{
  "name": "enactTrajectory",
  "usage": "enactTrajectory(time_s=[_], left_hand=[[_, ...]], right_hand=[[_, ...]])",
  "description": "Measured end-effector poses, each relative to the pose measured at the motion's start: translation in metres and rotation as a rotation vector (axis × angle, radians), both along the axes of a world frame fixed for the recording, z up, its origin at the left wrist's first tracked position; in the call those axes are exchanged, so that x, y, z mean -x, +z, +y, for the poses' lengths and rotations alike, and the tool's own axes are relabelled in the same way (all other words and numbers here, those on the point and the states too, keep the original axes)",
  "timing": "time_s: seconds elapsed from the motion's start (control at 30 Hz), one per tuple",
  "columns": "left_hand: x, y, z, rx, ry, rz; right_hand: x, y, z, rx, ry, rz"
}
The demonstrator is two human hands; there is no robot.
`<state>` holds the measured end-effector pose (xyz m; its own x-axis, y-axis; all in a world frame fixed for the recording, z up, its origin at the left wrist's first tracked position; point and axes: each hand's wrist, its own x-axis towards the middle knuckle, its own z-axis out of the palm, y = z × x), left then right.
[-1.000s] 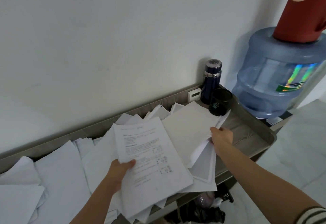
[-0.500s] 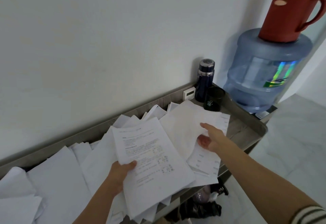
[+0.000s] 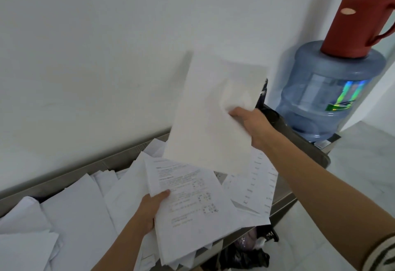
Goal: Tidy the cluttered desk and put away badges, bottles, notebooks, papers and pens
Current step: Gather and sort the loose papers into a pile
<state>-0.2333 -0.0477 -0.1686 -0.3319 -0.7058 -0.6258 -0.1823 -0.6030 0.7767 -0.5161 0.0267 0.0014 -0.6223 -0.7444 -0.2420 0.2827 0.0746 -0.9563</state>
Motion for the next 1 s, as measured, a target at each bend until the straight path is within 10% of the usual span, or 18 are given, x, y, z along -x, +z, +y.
enactTrajectory(time_s=[0.23,0.5,0.67,0.77,1.0], left_hand=[[0.002,0.004,-0.004,-0.082,0.109,0.060],[0.007,0.014,-0.001,-0.059,0.037,0.021],[0.003,0.015,0.007,0.002,-0.021,-0.136],[-0.007,0.023,0.006,0.001,-0.012,-0.130],[-0.052,0.021,0.009,0.000,0.219,-0.225]], right_hand=[[-0.028,-0.091,0.021,-0.517,0.503,0.365],[-0.037,-0.154,0.018,-0.503,0.699,0.585],[-0.011,-0.145,0.009,-0.415,0.111,0.433],[0.018,-0.134,0.000,-0.480,-0.191,0.003],[-0.008,-0.147,-0.027,-0.432,0.080,-0.327]])
